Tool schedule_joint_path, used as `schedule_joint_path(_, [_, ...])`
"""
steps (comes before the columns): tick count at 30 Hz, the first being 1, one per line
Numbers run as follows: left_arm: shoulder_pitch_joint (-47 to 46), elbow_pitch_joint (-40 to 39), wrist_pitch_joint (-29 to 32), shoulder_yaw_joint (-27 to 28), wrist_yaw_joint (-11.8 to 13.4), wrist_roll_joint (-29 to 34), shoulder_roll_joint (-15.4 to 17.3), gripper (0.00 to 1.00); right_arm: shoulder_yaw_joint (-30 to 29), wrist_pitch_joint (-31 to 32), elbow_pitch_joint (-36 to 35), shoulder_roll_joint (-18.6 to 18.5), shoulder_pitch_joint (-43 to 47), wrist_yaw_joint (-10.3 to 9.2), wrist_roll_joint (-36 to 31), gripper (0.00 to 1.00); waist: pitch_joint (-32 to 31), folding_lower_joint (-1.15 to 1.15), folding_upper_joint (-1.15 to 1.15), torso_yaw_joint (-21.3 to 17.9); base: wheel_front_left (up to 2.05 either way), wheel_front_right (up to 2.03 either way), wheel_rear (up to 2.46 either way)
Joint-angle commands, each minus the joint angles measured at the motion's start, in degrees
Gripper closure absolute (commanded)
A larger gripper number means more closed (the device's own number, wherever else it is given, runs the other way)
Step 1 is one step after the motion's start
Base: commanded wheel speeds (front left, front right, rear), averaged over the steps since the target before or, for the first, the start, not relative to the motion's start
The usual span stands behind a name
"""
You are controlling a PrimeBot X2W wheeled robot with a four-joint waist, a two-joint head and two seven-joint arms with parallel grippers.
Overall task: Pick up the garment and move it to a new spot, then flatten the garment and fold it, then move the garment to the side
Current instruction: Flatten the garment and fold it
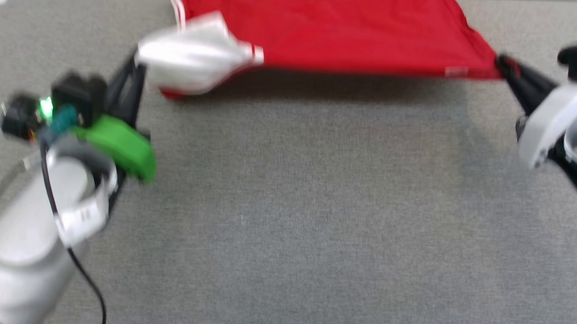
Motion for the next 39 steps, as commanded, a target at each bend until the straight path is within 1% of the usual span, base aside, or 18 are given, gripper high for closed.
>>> schedule_joint_path(1, [3.9,-1.7,0.2,-0.1,1.3,-1.1,0.7,1.00,0.2,-0.6,-0.7,-0.9,2.8,-0.04,1.1,1.00,-5.9,0.01,0.00,1.1,0.00,0.00,0.00])
schedule_joint_path(3, [9.9,-4.7,0.7,-0.3,3.2,-2.7,1.6,1.00,0.6,-1.1,-1.6,-1.9,6.8,-0.04,2.0,1.00,-7.7,0.01,0.00,1.1,0.00,0.00,0.00])
schedule_joint_path(4, [18.4,-9.1,1.7,-0.7,6.1,-4.7,2.8,1.00,0.8,-1.3,-3.0,-3.1,12.8,-0.04,3.5,1.00,-10.4,0.01,0.00,1.2,0.00,0.00,0.00])
schedule_joint_path(6, [23.4,-11.7,2.3,-1.1,7.7,-6.1,3.5,1.00,0.8,-1.4,-4.0,-3.6,16.8,-0.04,4.4,1.00,-12.0,0.01,0.00,1.4,0.00,0.00,0.00])
schedule_joint_path(9, [30.0,-14.9,2.9,-1.7,9.6,-8.1,4.2,1.00,0.3,-1.7,-5.5,-4.5,22.8,-0.04,5.6,1.00,-14.2,0.01,0.00,1.6,0.00,0.00,0.00])
schedule_joint_path(13, [37.2,-18.6,4.1,-3.1,12.2,-10.1,4.3,1.00,-1.0,-1.8,-7.0,-5.8,29.7,-0.04,6.5,1.00,-16.3,0.01,0.00,1.6,0.00,0.00,0.00])
schedule_joint_path(17, [42.0,-20.7,5.7,-5.5,13.8,-10.6,4.3,1.00,-3.0,-1.5,-8.6,-7.5,36.6,-0.04,7.0,1.00,-17.6,0.01,0.00,1.8,0.00,0.00,0.00])
schedule_joint_path(19, [43.7,-21.4,6.2,-6.1,13.8,-11.9,3.3,1.00,-4.4,-1.2,-9.9,-8.2,40.0,-0.04,7.7,1.00,-17.9,0.01,0.00,1.8,0.00,0.00,0.00])
schedule_joint_path(23, [46.4,-21.5,7.3,-7.2,13.7,-13.6,2.9,1.00,-7.3,0.2,-12.9,-9.5,46.8,-0.04,7.6,1.00,-18.4,0.01,0.00,1.5,0.00,0.00,0.00])
schedule_joint_path(27, [48.6,-21.6,9.5,-8.5,12.8,-15.5,3.7,1.00,-11.0,2.1,-15.4,-10.1,52.3,-0.04,7.5,1.00,-18.6,0.01,0.00,1.4,0.00,0.00,0.00])
schedule_joint_path(30, [48.9,-22.1,10.3,-9.1,12.1,-15.5,4.6,1.00,-13.6,4.1,-17.1,-10.1,55.3,-0.04,7.0,1.00,-18.5,0.01,0.00,1.5,0.00,0.00,0.00])
schedule_joint_path(36, [44.5,-21.6,9.4,-9.2,10.8,-12.4,4.3,1.00,-20.2,7.2,-20.1,-8.4,57.5,-0.04,4.1,1.00,-17.4,0.01,0.00,1.5,0.00,0.00,0.00])
schedule_joint_path(37, [43.0,-21.3,9.3,-9.2,10.3,-11.6,4.4,1.00,-21.6,7.8,-20.6,-8.1,57.3,-0.04,3.3,1.00,-17.2,0.01,0.00,1.4,0.00,0.00,0.00])
schedule_joint_path(38, [39.6,-20.4,9.5,-9.2,9.1,-10.0,4.5,1.00,-24.0,9.0,-21.4,-7.4,56.8,-0.04,1.9,1.00,-16.4,0.01,0.00,1.2,0.00,0.00,0.00])
schedule_joint_path(39, [37.9,-20.0,9.7,-9.2,8.4,-9.2,4.6,1.00,-25.0,9.7,-21.8,-7.1,56.5,-0.04,1.5,1.00,-16.0,0.01,0.00,1.2,0.00,0.00,0.00])
